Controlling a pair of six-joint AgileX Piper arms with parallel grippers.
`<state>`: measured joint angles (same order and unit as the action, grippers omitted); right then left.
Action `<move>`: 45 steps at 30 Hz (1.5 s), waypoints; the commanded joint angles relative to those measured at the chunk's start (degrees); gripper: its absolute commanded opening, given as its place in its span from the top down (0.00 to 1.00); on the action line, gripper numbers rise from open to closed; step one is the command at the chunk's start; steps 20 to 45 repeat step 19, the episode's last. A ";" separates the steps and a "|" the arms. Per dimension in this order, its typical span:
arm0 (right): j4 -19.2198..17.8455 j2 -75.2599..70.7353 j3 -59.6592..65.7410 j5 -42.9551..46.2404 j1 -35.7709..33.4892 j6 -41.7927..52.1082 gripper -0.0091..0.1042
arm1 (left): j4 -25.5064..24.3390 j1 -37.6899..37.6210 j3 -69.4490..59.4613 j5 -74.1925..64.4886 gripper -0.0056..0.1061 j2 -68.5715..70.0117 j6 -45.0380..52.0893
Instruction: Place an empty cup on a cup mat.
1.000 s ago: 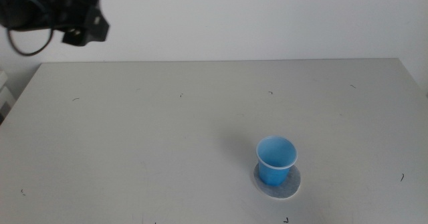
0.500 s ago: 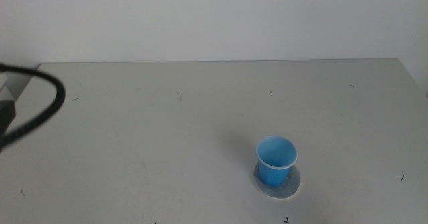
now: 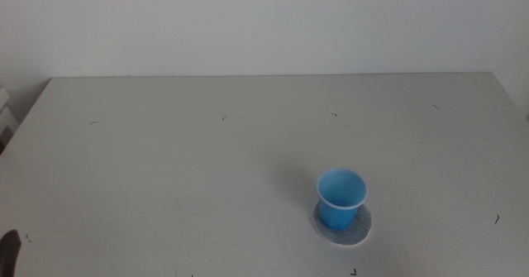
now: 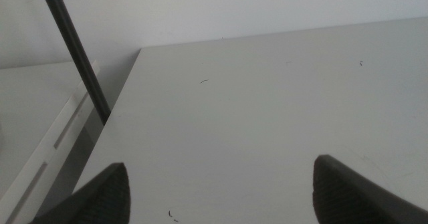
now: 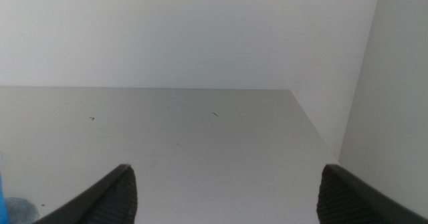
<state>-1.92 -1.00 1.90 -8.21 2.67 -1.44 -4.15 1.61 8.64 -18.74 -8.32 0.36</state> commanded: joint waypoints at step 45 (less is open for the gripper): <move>-0.52 -1.10 -0.66 4.44 -0.11 0.49 0.09 | 1.24 0.04 -10.13 8.31 0.01 9.94 -4.61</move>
